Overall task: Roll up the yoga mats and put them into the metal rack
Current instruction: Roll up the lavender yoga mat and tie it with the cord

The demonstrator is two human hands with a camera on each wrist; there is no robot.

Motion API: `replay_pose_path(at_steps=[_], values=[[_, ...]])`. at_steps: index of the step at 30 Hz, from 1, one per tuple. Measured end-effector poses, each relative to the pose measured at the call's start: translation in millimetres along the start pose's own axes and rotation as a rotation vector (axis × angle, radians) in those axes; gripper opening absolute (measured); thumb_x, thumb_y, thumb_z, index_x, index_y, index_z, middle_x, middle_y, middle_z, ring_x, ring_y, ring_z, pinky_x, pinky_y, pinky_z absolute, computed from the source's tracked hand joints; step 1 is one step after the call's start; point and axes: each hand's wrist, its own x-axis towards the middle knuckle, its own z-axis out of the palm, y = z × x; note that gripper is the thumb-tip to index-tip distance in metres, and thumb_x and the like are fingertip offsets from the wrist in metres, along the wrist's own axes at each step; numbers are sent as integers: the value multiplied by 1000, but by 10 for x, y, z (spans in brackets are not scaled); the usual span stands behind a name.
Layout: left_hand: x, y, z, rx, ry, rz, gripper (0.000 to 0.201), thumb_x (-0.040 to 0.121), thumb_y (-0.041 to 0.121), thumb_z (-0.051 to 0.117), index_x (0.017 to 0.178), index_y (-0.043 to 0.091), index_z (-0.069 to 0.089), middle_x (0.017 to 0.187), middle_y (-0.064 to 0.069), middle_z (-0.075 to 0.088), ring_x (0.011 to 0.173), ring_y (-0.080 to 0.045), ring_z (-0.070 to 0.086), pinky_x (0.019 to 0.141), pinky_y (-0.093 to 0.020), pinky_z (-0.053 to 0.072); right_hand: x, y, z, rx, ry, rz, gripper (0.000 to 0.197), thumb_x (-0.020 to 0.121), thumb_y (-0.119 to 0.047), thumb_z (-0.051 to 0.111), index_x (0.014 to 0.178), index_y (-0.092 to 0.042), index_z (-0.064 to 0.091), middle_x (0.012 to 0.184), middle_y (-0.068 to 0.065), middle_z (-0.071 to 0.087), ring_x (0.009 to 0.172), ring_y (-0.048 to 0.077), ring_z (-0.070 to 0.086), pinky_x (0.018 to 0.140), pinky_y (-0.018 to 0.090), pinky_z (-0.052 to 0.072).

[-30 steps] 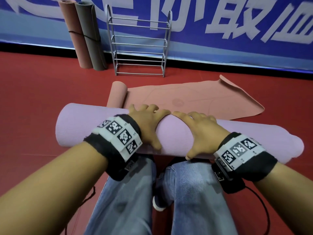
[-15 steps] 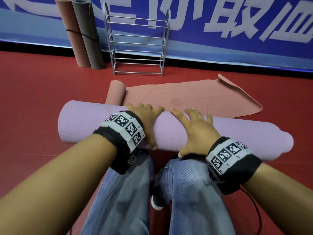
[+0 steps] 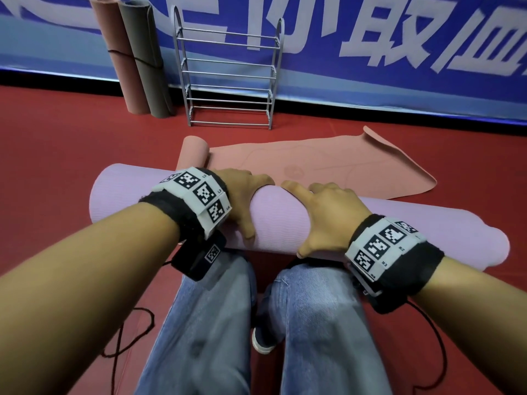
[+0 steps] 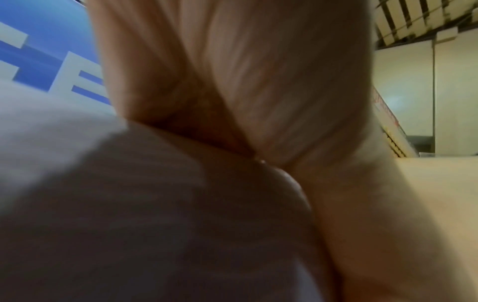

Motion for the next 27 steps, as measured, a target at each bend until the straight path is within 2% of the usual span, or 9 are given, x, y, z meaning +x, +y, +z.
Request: replay_pose_path(at_steps=[4,8,12,14,16,19,23,25,27], values=[[-64,-67,-71,-167,-77,21,101,51,27,95,134,33,38,115,9,60,107,-13,58,97,-36,49,-37,-5,-185,2,-36,-31,124,43,-67,82,140,-42,10,102,1,59,96,27,56,70,36,45],[-118,-27,-19,-203,-133,-1,108,55,27,94,141,38,29,127,6,56,115,-15,54,102,-38,46,-11,-25,-176,29,-93,-51,123,39,-64,85,138,-42,14,100,1,56,89,26,57,73,39,53],[-198,67,158,134,46,-59,125,57,50,86,150,44,2,150,-1,30,140,-27,26,108,-69,18,106,28,-74,191,-164,-22,129,32,-65,77,140,-45,10,105,4,54,90,27,57,80,45,54],[-234,92,284,184,67,-85,132,55,54,86,151,43,-5,155,-4,19,143,-28,15,107,-75,9,162,65,-38,245,-182,-26,132,25,-70,69,141,-48,8,110,3,53,95,26,57,84,45,52],[-221,85,375,213,117,-97,136,52,56,87,150,43,-6,153,-5,21,142,-28,17,106,-75,9,191,97,-11,261,-192,-41,134,29,-68,74,143,-49,7,119,3,50,105,26,54,91,47,49],[-147,47,405,205,177,-100,137,45,58,88,148,45,-1,146,-2,31,136,-29,28,105,-73,15,170,124,37,210,-131,-69,131,49,-60,84,151,-42,5,141,3,37,129,27,38,107,50,33],[-49,-3,354,182,203,-102,132,42,59,87,145,47,7,142,0,40,130,-29,38,102,-67,24,42,-10,172,60,-70,4,143,49,-66,82,151,-40,-14,155,8,19,144,28,17,111,67,13],[-18,-2,335,159,213,-103,128,42,57,87,145,47,10,141,-2,38,129,-28,39,102,-65,25,46,-31,211,38,-65,29,144,49,-62,85,149,-43,-17,155,11,19,144,29,18,110,68,11],[-18,2,351,154,239,-99,125,45,57,85,146,45,12,140,-4,32,130,-27,33,104,-64,24,83,1,193,59,-58,28,142,49,-60,86,150,-44,-13,149,10,28,138,29,27,110,64,19]])
